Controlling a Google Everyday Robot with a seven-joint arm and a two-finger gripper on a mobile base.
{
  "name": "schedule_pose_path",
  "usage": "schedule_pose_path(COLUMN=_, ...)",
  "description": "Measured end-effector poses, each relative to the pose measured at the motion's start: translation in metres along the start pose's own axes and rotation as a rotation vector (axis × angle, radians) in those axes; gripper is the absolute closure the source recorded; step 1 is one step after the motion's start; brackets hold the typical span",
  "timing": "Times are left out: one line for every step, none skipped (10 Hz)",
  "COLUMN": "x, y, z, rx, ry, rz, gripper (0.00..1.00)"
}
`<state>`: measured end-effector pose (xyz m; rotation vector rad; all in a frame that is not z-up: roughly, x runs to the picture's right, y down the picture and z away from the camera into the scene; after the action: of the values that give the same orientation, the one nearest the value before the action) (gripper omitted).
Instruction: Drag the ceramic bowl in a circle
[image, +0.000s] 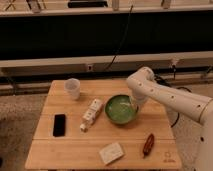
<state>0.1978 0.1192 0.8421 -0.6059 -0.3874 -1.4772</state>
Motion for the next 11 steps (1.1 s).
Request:
schedule_pose_path(x=0.001, y=-0.002, z=0.0, rx=-0.002, ry=-0.001, rz=-0.015, gripper=1.0)
schedule_pose_path(x=0.003, y=-0.004, z=0.0, rx=-0.004, ry=-0.002, rz=-0.026, gripper=1.0)
schedule_pose_path(x=0.004, y=-0.007, z=-0.001, rx=-0.006, ry=-0.001, rz=-0.041, gripper=1.0)
schedule_pose_path(x=0.004, y=-0.007, z=-0.001, rx=-0.007, ry=-0.002, rz=-0.051, gripper=1.0)
schedule_pose_path(x=0.004, y=-0.008, z=-0.001, rx=-0.009, ry=-0.001, rz=-0.058, gripper=1.0)
schedule_pose_path(x=0.006, y=-0.009, z=-0.002, rx=-0.011, ry=0.0, rz=-0.073, gripper=1.0)
schedule_pose_path(x=0.008, y=-0.011, z=-0.002, rx=-0.013, ry=0.0, rz=-0.088, gripper=1.0)
schedule_pose_path(x=0.009, y=-0.013, z=-0.002, rx=-0.014, ry=0.0, rz=-0.098, gripper=1.0)
schedule_pose_path(x=0.009, y=-0.013, z=-0.002, rx=-0.015, ry=0.0, rz=-0.107, gripper=1.0)
schedule_pose_path(x=0.009, y=-0.013, z=-0.002, rx=-0.017, ry=0.0, rz=-0.118, gripper=1.0)
schedule_pose_path(x=0.01, y=-0.014, z=-0.003, rx=-0.017, ry=0.0, rz=-0.125, gripper=1.0)
